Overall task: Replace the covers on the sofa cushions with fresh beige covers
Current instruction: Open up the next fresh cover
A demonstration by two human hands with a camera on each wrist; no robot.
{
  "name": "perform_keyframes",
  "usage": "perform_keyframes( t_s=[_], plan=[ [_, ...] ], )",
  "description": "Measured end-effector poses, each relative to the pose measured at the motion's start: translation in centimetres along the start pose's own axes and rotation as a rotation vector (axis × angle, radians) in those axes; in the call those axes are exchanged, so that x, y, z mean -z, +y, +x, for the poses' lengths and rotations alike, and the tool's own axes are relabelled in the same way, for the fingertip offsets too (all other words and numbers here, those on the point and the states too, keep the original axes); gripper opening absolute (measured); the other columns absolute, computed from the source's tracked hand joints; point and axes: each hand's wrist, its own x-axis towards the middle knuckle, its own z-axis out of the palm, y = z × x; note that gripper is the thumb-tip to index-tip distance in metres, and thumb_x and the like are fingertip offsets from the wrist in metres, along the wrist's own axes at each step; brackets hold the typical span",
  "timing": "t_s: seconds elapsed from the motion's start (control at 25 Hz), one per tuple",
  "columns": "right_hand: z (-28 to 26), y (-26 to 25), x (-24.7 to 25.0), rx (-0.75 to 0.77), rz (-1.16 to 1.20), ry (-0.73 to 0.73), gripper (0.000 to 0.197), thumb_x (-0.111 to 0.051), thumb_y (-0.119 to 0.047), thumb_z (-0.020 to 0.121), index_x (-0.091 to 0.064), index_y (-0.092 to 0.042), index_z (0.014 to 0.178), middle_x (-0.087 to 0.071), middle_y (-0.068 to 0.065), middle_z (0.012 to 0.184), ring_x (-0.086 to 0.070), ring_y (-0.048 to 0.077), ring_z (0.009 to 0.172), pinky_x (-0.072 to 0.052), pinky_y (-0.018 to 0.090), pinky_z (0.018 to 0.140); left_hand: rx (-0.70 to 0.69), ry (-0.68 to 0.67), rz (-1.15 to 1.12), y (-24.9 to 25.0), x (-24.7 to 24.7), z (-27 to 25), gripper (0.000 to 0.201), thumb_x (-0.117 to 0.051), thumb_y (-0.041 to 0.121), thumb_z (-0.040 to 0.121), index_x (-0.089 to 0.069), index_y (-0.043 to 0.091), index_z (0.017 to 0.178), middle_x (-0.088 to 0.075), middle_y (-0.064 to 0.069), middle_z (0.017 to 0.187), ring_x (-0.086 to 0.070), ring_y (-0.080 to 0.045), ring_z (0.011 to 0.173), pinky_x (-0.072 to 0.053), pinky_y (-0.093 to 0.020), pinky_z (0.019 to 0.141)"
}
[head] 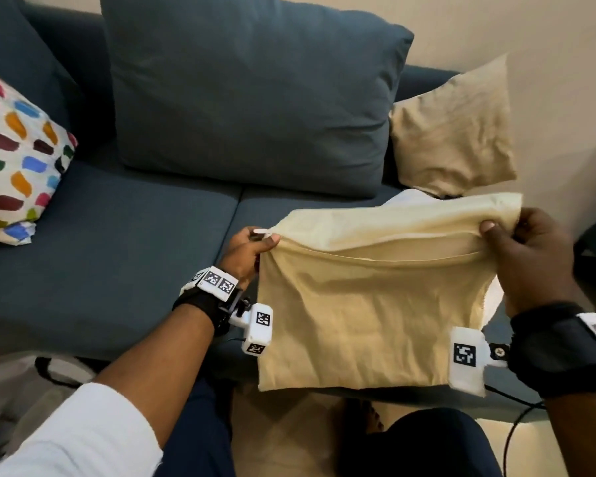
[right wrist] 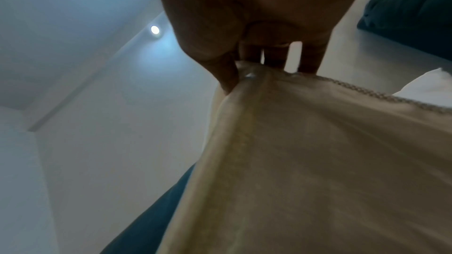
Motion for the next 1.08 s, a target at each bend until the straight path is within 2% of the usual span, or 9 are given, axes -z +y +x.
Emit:
perform_keyframes(
  t_s=[0.16, 0.28, 0.36, 0.44, 0.52, 0.64, 0.8, 0.92, 1.08],
  plan=[
    [-0.7, -0.2, -0.6, -0.045, -0.298, 0.072, 0.045, -0.071, -0.021, 0.084, -0.054, -0.019, 0.125, -0.059, 0.008, 0.126, -0.063, 0.026, 0.103, -0.049, 0.050, 0.097, -0.282, -0.156, 0.083, 5.2, -3.7, -2.1, 0.039, -0.074, 0.002, 0.071, -0.053, 0.020, 0.098, -0.061, -0.011, 0.095, -0.059, -0.022, 0.083, -0.049, -0.037, 0.082],
    [-1.5, -4.2, -3.0, 0.283, -0.253, -0.146, 0.036, -0.067, -0.004, 0.086, -0.062, -0.021, 0.117, -0.056, 0.001, 0.125, -0.066, 0.024, 0.088, -0.053, 0.033, 0.082, -0.510, -0.402, 0.286, 9.5, -7.4, -4.7, 0.047, -0.070, -0.004, 0.074, -0.049, 0.017, 0.111, -0.060, -0.011, 0.107, -0.061, -0.019, 0.091, -0.052, -0.032, 0.082],
    [-1.6, -7.7, -4.4, 0.444, -0.253, -0.337, 0.052, -0.065, 0.000, 0.086, -0.058, -0.025, 0.131, -0.049, -0.006, 0.136, -0.063, 0.021, 0.095, -0.049, 0.024, 0.083, -0.598, -0.542, 0.444, 11.7, -9.2, -6.3, 0.045, -0.068, -0.011, 0.079, -0.046, 0.010, 0.112, -0.061, -0.002, 0.101, -0.062, -0.008, 0.084, -0.051, -0.024, 0.078],
    [-0.9, -10.5, -5.2, 0.531, -0.365, -0.455, 0.078, -0.068, -0.003, 0.084, -0.038, -0.034, 0.150, -0.039, -0.001, 0.148, -0.051, 0.021, 0.123, -0.044, 0.026, 0.097, -0.628, -0.613, 0.589, 13.1, -10.1, -7.2, 0.038, -0.065, -0.015, 0.082, -0.046, 0.007, 0.107, -0.060, 0.011, 0.086, -0.060, 0.002, 0.073, -0.047, -0.019, 0.074],
    [-0.3, -12.8, -5.3, 0.562, -0.500, -0.584, 0.091, -0.072, -0.005, 0.082, -0.029, -0.045, 0.152, -0.025, 0.004, 0.157, -0.042, 0.022, 0.133, -0.045, 0.032, 0.101, -0.653, -0.638, 0.680, 14.0, -10.1, -8.0, 0.034, -0.067, -0.011, 0.083, -0.049, 0.010, 0.104, -0.059, 0.012, 0.091, -0.062, 0.002, 0.083, -0.047, -0.025, 0.078],
    [0.4, -14.6, -5.0, 0.666, -0.753, -0.682, 0.058, -0.081, -0.028, 0.080, -0.058, -0.036, 0.132, -0.013, 0.002, 0.163, -0.041, 0.032, 0.136, -0.044, 0.044, 0.106, -0.706, -0.640, 0.758, 14.9, -9.5, -9.4, 0.033, -0.070, -0.004, 0.084, -0.052, 0.013, 0.105, -0.064, 0.010, 0.098, -0.066, -0.004, 0.094, -0.054, -0.030, 0.083],
    [1.4, -15.8, -4.2, 0.744, -0.717, -0.383, 0.027, -0.075, -0.048, 0.078, -0.073, -0.025, 0.093, -0.056, -0.001, 0.139, -0.050, 0.035, 0.124, -0.047, 0.053, 0.094, -0.763, -0.476, 1.055, 15.0, -7.2, -9.7, 0.050, -0.081, 0.010, 0.078, -0.051, 0.018, 0.117, -0.067, 0.005, 0.106, -0.066, -0.009, 0.096, -0.053, -0.025, 0.084],
    [2.2, -16.1, -2.8, 0.654, -0.582, -0.228, 0.025, -0.076, -0.040, 0.078, -0.072, -0.019, 0.091, -0.066, 0.005, 0.115, -0.057, 0.035, 0.107, -0.046, 0.044, 0.092, -0.682, -0.267, 1.383, 14.9, -2.4, -8.3, 0.023, -0.077, 0.023, 0.082, -0.065, 0.017, 0.100, -0.070, 0.000, 0.093, -0.066, -0.025, 0.093, -0.051, -0.038, 0.079],
    [2.9, -16.1, -0.7, 0.574, -0.630, -0.111, 0.019, -0.075, -0.028, 0.082, -0.072, -0.017, 0.097, -0.068, 0.012, 0.104, -0.060, 0.035, 0.098, -0.041, 0.035, 0.082, -0.741, 0.012, 1.318, 17.9, 2.7, -8.3, 0.015, -0.078, 0.033, 0.081, -0.071, 0.020, 0.085, -0.063, 0.001, 0.072, -0.064, -0.026, 0.076, -0.047, -0.036, 0.066]
  ],
)
